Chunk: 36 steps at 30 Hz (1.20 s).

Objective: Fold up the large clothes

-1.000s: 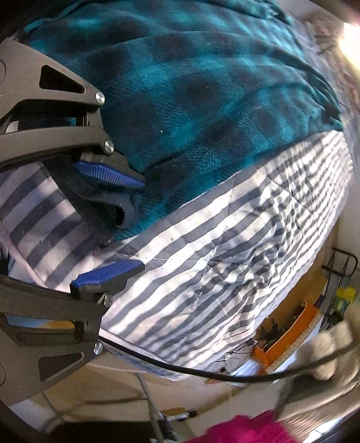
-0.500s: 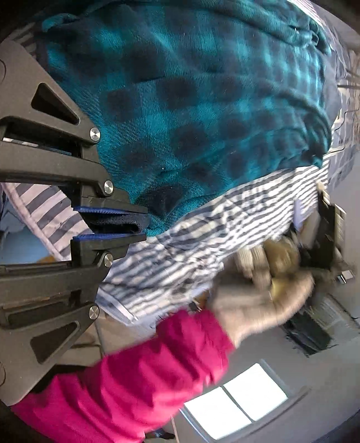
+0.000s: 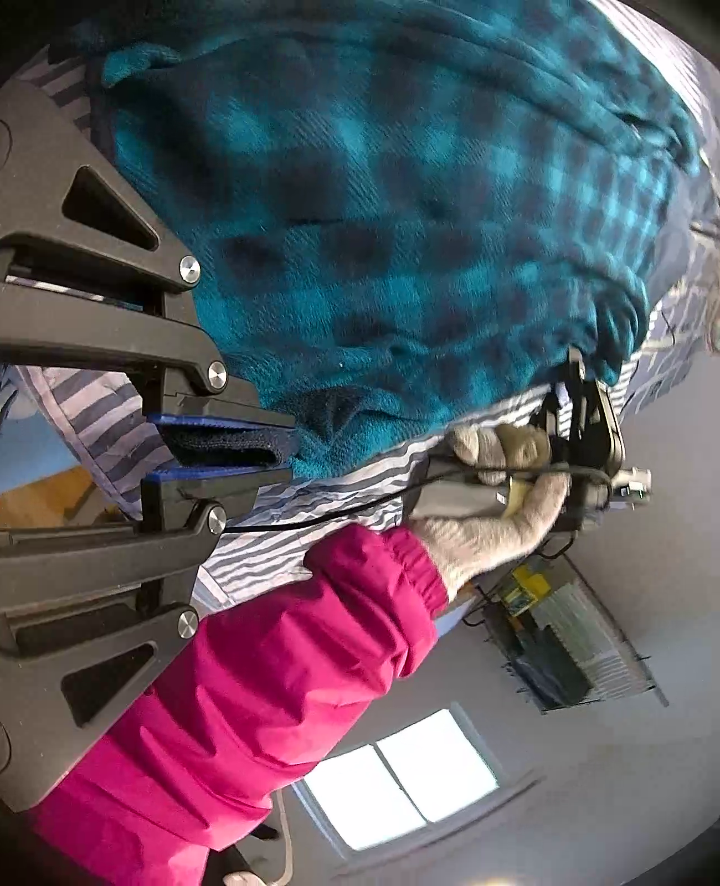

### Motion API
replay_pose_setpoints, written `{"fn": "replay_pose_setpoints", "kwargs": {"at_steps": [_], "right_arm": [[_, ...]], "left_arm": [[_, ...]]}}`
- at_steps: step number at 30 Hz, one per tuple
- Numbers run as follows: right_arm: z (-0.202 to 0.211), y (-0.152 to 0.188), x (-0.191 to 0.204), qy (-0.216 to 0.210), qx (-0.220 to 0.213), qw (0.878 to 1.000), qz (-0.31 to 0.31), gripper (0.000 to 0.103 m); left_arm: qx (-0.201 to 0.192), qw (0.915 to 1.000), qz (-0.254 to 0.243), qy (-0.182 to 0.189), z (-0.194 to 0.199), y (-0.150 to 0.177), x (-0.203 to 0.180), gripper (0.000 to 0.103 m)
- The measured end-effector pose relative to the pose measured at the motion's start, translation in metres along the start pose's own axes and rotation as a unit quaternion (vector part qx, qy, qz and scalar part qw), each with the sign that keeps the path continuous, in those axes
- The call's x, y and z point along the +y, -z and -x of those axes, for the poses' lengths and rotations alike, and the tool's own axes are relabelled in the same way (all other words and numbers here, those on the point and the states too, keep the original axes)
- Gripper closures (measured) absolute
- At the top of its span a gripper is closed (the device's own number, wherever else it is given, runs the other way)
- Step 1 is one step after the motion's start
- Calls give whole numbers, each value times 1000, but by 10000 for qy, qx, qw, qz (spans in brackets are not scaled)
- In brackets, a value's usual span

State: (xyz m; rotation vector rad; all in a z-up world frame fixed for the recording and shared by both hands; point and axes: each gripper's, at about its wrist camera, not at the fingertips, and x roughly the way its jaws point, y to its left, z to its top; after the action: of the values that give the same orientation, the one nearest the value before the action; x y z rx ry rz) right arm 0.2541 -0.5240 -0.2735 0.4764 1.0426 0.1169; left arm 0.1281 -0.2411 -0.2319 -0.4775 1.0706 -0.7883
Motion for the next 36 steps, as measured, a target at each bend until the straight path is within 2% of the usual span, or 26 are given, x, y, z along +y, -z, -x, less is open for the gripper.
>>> {"fn": "replay_pose_setpoints", "kwargs": {"at_steps": [4,7,10,14,21,23,28,31,34,36], "right_arm": [[7,-5,38,612,-10,9972,437,96],[13,-5,71,1104,-33,9901,867,96],[9,-6,108,1555,-31,9789,1323,96],[-11,-1,162,2134,-37,9530,2150,96],[-70,21,226,2494,204,9194,3034,97],[-90,28,236,2524,299,9135,3178,97],[-130,40,234,2534,525,9096,3252,99],[-126,40,234,2344,440,9120,3337,99],[-110,36,232,1939,406,9281,3152,97],[-88,30,228,1218,388,9472,2942,85]], "left_arm": [[-118,9998,176,43,18,8,9,95],[-190,9992,339,84,30,15,18,95],[-248,9984,509,94,39,15,29,95],[-344,9971,676,3,56,21,45,95],[-442,9949,870,-272,81,36,68,95],[-424,9943,907,-357,84,39,75,95],[-354,9935,975,-460,90,46,85,95],[-341,9940,928,-478,84,37,81,95],[-310,9949,798,-525,85,40,81,95],[-333,9949,765,-573,88,42,79,95]]}}
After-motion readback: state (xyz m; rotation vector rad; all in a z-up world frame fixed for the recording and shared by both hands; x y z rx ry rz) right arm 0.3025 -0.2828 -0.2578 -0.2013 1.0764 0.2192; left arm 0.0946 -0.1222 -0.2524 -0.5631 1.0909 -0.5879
